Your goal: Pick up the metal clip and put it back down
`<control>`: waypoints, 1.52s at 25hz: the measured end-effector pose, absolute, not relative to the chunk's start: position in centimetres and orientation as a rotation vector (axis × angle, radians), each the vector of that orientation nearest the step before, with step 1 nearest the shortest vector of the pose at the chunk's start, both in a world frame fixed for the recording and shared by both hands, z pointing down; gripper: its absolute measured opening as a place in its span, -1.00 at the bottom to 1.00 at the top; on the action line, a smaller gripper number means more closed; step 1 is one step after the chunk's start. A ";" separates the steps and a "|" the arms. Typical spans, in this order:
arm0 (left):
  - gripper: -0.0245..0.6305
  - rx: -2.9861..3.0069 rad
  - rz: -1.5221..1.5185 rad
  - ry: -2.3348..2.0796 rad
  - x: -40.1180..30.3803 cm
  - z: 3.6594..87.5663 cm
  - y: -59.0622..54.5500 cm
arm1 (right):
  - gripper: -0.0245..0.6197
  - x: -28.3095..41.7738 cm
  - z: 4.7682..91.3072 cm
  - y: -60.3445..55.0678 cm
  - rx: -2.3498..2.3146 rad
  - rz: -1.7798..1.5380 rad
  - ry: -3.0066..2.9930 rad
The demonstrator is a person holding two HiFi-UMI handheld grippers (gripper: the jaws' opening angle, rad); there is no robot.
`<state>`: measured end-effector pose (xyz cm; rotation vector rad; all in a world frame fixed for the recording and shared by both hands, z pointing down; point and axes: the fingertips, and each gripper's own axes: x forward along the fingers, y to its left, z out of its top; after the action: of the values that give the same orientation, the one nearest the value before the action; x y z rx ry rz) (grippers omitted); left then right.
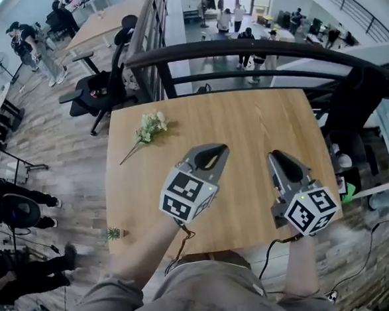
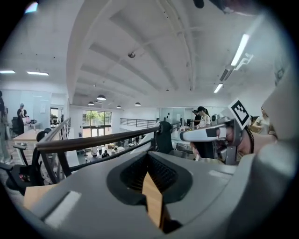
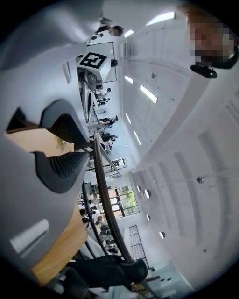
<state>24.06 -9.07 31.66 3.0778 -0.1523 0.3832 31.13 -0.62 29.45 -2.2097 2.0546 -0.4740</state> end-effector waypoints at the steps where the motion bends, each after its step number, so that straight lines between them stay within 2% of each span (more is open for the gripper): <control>1: -0.93 3.084 0.372 -0.175 23.2 31.3 -9.1 | -0.72 30.1 29.0 -0.7 -2.210 -0.447 2.097; 17: -0.93 3.119 0.315 -0.541 7.5 27.8 -8.8 | -0.81 17.2 27.0 -1.0 -2.025 -0.273 2.501; 19: -0.93 3.106 0.310 -0.584 6.0 27.5 -8.7 | -0.89 15.9 27.0 -1.1 -1.990 -0.270 2.521; 22: -0.93 3.086 0.318 -0.651 3.9 27.5 -8.6 | -0.89 13.9 27.2 -1.2 -1.935 -0.279 2.562; 38: -0.92 3.053 0.339 -0.788 -1.5 28.0 -8.7 | -0.89 9.9 27.4 -1.9 -1.904 -0.247 2.651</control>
<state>-1.51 -8.68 27.99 3.0530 -0.7878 0.3386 9.90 -1.88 27.37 -1.9040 2.6506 -0.2474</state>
